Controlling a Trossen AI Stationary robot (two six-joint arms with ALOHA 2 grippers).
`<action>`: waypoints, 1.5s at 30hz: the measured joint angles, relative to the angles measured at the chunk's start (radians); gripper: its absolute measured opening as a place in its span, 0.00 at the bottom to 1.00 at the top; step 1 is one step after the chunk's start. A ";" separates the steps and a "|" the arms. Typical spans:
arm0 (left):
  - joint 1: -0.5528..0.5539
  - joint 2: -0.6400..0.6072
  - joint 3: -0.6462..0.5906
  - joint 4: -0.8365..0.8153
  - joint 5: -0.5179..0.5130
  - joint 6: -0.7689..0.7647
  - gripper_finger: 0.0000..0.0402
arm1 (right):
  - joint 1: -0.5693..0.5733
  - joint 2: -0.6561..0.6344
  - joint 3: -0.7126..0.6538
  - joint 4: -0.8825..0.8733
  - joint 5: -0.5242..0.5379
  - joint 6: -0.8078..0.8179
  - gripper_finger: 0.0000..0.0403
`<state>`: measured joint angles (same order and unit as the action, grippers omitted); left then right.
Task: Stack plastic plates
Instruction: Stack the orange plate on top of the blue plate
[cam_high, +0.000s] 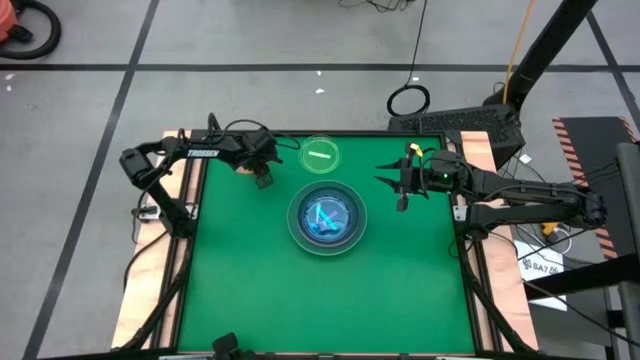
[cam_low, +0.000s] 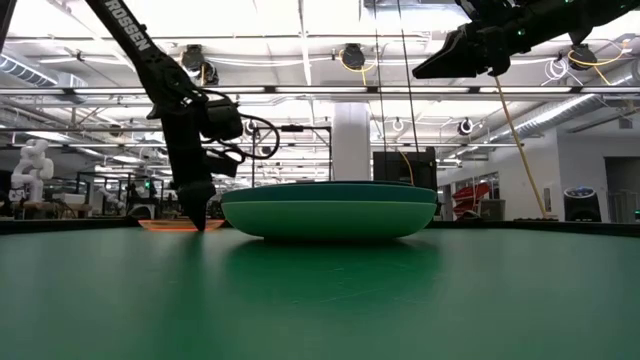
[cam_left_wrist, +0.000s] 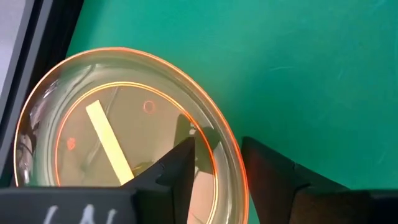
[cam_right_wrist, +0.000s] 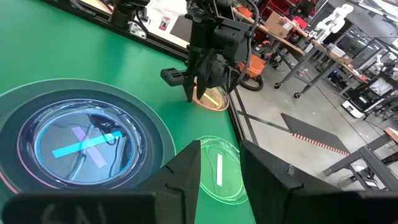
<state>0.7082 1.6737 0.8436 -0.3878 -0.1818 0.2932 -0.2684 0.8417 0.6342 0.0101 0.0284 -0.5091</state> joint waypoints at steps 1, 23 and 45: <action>0.000 0.000 0.000 0.000 0.000 0.000 0.33 | 0.000 0.000 0.000 0.000 0.000 0.000 0.26; -0.070 0.002 -0.002 -0.022 -0.031 -0.078 0.08 | 0.000 0.000 0.000 0.000 0.000 0.000 0.26; -0.198 -0.122 -0.003 -0.137 -0.058 -0.138 0.07 | 0.000 0.000 0.000 0.000 0.003 -0.001 0.26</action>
<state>0.5099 1.5514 0.8406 -0.5250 -0.2401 0.1554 -0.2685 0.8418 0.6342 0.0105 0.0316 -0.5098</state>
